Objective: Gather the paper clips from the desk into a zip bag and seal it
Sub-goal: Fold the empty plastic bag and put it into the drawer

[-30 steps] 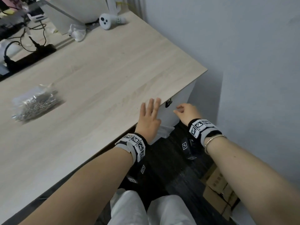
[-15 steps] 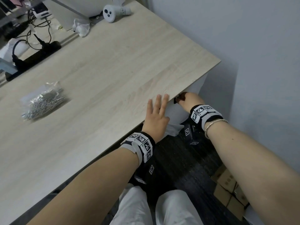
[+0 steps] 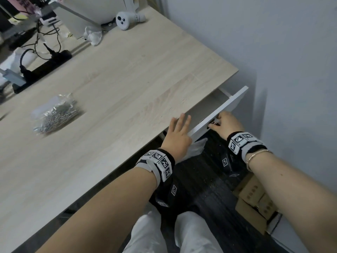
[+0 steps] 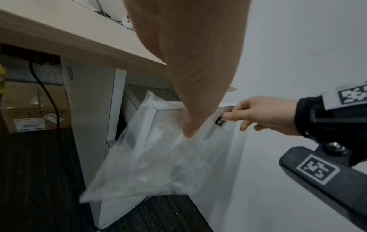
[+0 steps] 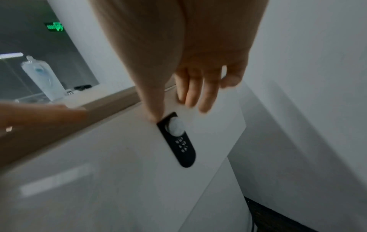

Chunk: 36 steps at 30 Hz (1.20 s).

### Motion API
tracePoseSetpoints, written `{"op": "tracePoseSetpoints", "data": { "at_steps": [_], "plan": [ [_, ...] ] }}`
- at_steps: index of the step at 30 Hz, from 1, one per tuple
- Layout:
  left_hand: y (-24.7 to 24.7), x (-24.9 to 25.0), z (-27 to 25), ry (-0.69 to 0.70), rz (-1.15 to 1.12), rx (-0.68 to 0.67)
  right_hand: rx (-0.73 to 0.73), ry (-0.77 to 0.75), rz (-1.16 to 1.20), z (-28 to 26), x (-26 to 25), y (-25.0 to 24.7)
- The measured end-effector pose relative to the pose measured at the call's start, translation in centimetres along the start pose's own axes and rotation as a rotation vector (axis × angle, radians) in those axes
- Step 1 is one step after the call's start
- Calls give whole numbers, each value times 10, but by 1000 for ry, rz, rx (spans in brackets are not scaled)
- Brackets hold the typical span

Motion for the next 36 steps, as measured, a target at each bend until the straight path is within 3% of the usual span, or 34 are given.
{"op": "tracePoseSetpoints", "data": {
  "at_steps": [2, 4, 8, 10, 18, 23, 29, 36],
  "plan": [
    [2, 8, -5, 55, -12, -44, 140, 1, 59, -12, -3, -11],
    [3, 10, -9, 48, -58, -59, 175, -78, 48, -23, -11, -17],
    [-2, 9, -15, 3, -236, -52, -123, -206, -92, -30, -19, -5],
    [-6, 10, -15, -9, -317, -38, -220, -188, -92, -32, -15, -2],
    [-19, 33, -8, 49, -500, -109, -209, -145, 8, -60, 21, -20],
    [-35, 28, 3, -47, -715, -12, -183, -101, 56, -83, 47, -24],
    [-34, 19, 24, -151, -765, 186, -180, -20, 110, -100, 67, -31],
    [0, 20, 43, -294, -831, 141, -165, 74, 311, -117, 82, -28]
  ]
}}
Point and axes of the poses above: each hand's wrist, its own z-axis towards the middle knuckle, its own y-axis out of the palm, x = y × z, the point moved 4 cm from there along z, towards the middle knuckle, and after that the axes turned 4 degrees about y, right-handed, at the moved point
